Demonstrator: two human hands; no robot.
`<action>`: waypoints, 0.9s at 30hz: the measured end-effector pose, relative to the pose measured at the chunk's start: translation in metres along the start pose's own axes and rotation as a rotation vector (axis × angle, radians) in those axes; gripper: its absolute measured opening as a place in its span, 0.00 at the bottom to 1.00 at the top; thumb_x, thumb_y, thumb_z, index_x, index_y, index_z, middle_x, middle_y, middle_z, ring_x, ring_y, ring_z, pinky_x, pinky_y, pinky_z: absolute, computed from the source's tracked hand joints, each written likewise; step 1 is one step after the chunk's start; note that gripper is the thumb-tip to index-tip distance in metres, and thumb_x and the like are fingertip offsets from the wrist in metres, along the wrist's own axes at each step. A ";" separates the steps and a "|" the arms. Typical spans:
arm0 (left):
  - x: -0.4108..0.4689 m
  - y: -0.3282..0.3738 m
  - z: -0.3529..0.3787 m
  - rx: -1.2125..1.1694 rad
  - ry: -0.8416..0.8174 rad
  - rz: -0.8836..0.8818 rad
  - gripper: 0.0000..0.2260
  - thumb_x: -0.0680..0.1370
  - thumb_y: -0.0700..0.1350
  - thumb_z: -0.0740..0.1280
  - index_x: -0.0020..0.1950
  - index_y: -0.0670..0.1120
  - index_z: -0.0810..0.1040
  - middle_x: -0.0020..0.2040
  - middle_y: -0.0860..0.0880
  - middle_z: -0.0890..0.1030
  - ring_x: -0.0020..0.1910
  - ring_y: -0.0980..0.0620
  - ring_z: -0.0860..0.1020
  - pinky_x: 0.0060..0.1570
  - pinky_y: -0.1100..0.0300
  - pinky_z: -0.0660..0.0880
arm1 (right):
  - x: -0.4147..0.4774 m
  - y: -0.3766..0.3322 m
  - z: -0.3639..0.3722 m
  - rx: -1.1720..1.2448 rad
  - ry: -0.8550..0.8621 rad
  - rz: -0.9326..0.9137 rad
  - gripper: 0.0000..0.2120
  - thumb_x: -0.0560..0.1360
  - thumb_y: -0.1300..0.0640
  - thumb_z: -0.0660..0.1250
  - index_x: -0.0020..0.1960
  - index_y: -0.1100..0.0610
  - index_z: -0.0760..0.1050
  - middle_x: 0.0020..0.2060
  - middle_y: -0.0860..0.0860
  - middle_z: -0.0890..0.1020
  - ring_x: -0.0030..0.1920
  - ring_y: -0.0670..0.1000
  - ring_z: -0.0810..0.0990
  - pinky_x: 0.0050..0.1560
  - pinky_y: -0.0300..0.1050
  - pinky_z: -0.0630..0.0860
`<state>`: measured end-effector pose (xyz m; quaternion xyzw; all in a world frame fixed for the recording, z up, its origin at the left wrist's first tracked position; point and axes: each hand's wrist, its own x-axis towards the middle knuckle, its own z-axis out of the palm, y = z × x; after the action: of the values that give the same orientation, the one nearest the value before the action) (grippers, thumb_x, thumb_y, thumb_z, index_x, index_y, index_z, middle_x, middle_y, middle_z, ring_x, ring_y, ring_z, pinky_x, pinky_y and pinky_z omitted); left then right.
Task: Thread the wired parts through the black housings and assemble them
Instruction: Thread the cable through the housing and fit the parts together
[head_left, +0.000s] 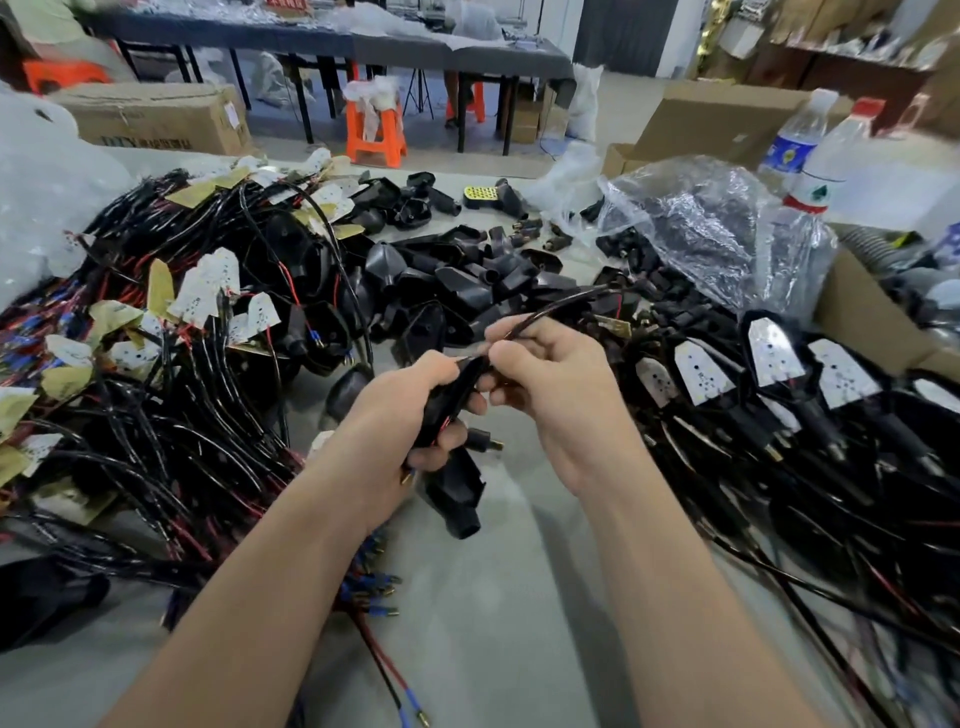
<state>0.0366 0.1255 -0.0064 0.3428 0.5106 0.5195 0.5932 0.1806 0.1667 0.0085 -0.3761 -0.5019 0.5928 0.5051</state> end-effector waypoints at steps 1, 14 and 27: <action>0.000 0.000 0.001 -0.005 0.020 0.005 0.15 0.84 0.47 0.59 0.54 0.38 0.81 0.40 0.45 0.81 0.27 0.52 0.69 0.17 0.65 0.58 | -0.002 0.000 0.002 -0.030 -0.007 -0.004 0.08 0.77 0.71 0.65 0.48 0.61 0.79 0.36 0.58 0.82 0.32 0.51 0.80 0.34 0.40 0.77; 0.000 0.000 -0.010 -0.142 -0.102 0.154 0.15 0.82 0.47 0.61 0.63 0.45 0.83 0.61 0.44 0.85 0.61 0.49 0.84 0.53 0.59 0.82 | -0.009 -0.009 0.000 0.020 0.162 -0.290 0.10 0.79 0.69 0.65 0.44 0.57 0.78 0.33 0.57 0.83 0.31 0.52 0.82 0.34 0.43 0.79; 0.002 0.002 -0.021 0.014 -0.021 0.190 0.14 0.75 0.46 0.66 0.55 0.52 0.88 0.58 0.47 0.86 0.59 0.50 0.84 0.55 0.54 0.77 | -0.009 -0.004 -0.002 -0.078 0.242 -0.347 0.09 0.79 0.69 0.65 0.46 0.57 0.77 0.34 0.56 0.84 0.31 0.54 0.81 0.35 0.45 0.80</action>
<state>0.0155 0.1251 -0.0104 0.3991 0.4734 0.5662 0.5441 0.1856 0.1583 0.0117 -0.3717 -0.5175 0.4276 0.6412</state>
